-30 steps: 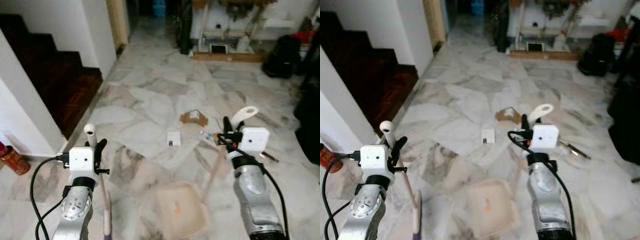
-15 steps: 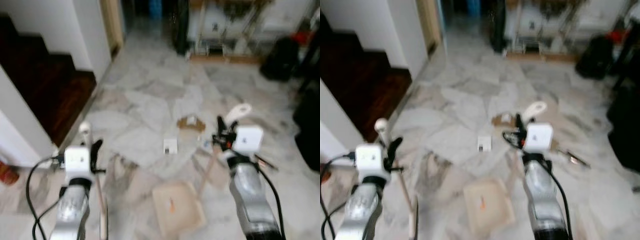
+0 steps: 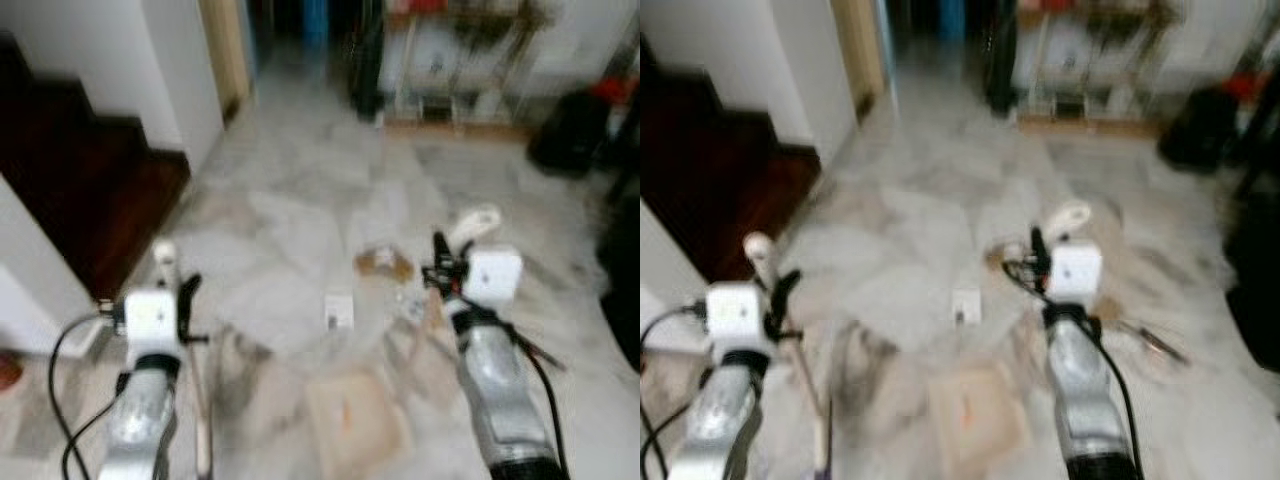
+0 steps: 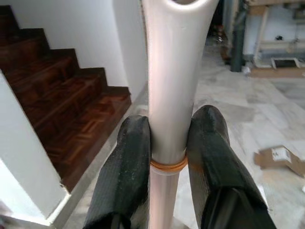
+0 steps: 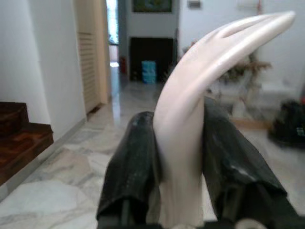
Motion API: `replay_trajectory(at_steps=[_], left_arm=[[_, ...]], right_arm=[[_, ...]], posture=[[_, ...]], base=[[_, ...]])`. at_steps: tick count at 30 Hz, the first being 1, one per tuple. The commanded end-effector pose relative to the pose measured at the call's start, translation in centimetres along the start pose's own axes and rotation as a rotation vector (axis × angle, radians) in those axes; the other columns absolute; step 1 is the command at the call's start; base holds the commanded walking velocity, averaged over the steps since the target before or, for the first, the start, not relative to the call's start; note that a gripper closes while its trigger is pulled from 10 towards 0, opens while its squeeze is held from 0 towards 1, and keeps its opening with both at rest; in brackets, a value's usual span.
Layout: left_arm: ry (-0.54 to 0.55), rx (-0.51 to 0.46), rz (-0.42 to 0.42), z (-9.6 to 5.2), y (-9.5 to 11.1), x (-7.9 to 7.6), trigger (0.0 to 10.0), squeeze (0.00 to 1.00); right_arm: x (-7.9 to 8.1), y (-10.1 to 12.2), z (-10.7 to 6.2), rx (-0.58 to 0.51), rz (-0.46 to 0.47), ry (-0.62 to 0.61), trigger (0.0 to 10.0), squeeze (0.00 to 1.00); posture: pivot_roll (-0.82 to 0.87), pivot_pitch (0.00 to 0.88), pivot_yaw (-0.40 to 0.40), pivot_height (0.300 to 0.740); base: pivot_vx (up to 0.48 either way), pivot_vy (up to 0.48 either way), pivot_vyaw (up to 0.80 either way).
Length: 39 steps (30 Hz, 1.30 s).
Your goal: Sweep floor
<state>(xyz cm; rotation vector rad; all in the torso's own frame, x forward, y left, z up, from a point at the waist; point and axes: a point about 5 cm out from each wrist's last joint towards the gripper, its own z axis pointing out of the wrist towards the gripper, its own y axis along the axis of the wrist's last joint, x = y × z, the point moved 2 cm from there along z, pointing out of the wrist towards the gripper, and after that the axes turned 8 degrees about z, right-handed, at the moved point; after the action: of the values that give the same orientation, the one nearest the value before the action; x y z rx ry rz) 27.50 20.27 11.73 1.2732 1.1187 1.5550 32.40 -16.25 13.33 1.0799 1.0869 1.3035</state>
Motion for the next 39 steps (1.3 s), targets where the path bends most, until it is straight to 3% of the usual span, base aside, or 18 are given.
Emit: replay_trajectory(at_steps=[1, 6, 39], left_arm=[[0.020, -0.047, 0.015, 0.19, 1.05, 0.71, 10.0, 0.00], [0.015, -0.046, 0.012, 0.16, 1.05, 0.45, 10.0, 0.00], [-0.009, -0.046, 0.005, 0.22, 1.21, -0.23, 10.0, 0.00]], right_arm=[[1.17, 1.33, 0.57, -0.056, -0.010, 0.045, 10.0, 0.00], [1.30, 1.31, 0.49, -0.056, -0.003, 0.051, 10.0, 0.00], [1.72, 1.65, 0.70, -0.072, 0.040, 0.070, 10.0, 0.00]], posture=[[-0.04, 0.009, -0.016, 0.740], [-0.04, 0.012, -0.014, 0.740], [-0.05, 0.019, -0.013, 0.740]], base=[[0.337, 0.000, 0.54], [0.337, 0.000, 0.72], [0.340, 0.000, 0.00]])
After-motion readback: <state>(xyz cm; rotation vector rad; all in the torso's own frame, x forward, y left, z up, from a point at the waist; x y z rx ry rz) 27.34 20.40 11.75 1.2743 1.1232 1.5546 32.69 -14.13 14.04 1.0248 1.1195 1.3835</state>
